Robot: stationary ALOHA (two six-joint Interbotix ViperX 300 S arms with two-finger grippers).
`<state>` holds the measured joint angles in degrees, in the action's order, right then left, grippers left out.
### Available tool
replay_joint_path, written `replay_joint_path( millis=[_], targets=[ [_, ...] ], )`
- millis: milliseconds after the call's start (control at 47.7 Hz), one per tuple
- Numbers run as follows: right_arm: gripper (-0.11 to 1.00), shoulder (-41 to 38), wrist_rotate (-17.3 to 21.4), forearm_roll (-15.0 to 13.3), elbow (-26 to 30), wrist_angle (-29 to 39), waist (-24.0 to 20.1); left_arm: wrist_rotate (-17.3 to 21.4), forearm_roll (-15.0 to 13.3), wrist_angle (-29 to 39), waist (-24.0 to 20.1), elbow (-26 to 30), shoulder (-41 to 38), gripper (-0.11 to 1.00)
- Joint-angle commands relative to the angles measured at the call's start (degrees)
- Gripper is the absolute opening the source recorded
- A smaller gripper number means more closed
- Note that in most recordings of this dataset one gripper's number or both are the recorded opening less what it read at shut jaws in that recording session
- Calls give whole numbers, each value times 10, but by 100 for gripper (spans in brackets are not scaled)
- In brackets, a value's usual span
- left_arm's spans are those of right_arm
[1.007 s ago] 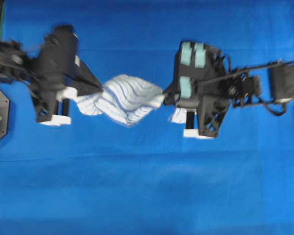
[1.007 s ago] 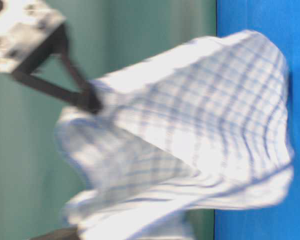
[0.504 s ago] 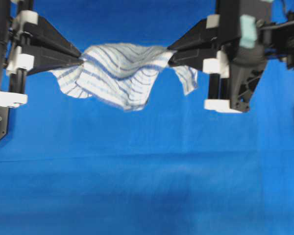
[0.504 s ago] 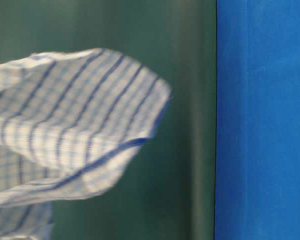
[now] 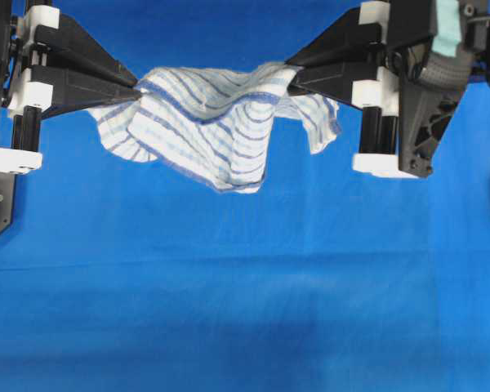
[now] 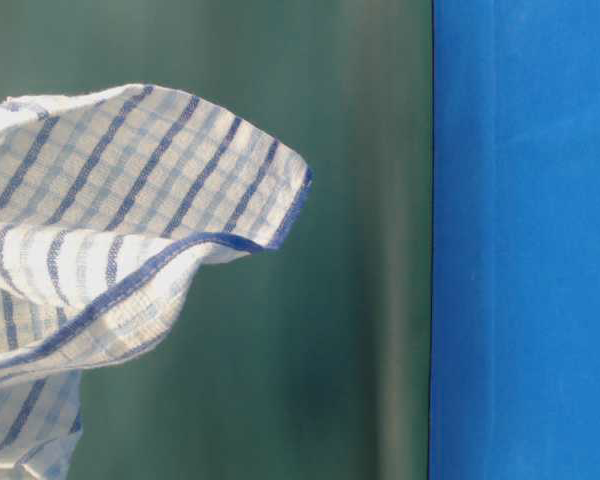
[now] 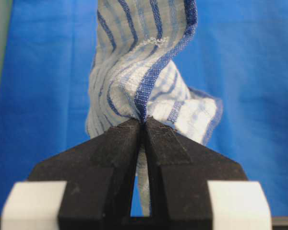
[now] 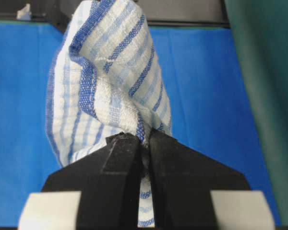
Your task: Lift the towel with both arms.
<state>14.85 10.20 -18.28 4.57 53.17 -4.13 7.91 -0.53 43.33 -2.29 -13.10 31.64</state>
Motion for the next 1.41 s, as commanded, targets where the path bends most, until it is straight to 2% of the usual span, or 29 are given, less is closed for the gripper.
replay_joint_path(
  millis=[0, 105, 168, 336, 399, 441, 504, 692, 818, 923, 1196, 1385],
  targets=[
    [5, 10, 0, 0, 9, -2, -1, 1, 2, -4, 0, 12, 2, 3],
    [6, 10, 4, -1, 6, -3, -1, -1, 1, -7, 0, 12, 4, 7],
    [9, 10, 5, -1, 6, -4, -1, -2, 1, -11, 0, 11, 6, 22],
    [58, 10, 5, -4, 4, -4, -1, -3, 0, -15, 0, 5, 15, 73],
    [69, 10, 6, -5, 4, -4, -1, -4, 0, -15, 0, 4, 18, 87],
    [69, 9, 5, -5, 4, -4, -1, -4, 0, -15, 0, 3, 19, 91],
    [67, 9, 6, -5, 4, -4, -1, -5, -1, -15, 0, 2, 20, 90],
    [68, 9, 13, -2, -8, -2, -1, -7, -2, -17, 3, -5, 17, 89],
    [68, 9, 24, 2, -33, -5, -7, -7, -3, -33, 14, -33, 11, 89],
    [68, 9, 39, 3, -74, -24, -15, -8, -3, -54, 20, -71, 9, 89],
    [68, 9, 98, 4, -205, -133, -18, -10, -4, -178, 21, -200, -15, 89],
    [68, -2, 135, 4, -285, -217, -18, -11, -5, -234, 21, -253, -48, 89]
  ],
)
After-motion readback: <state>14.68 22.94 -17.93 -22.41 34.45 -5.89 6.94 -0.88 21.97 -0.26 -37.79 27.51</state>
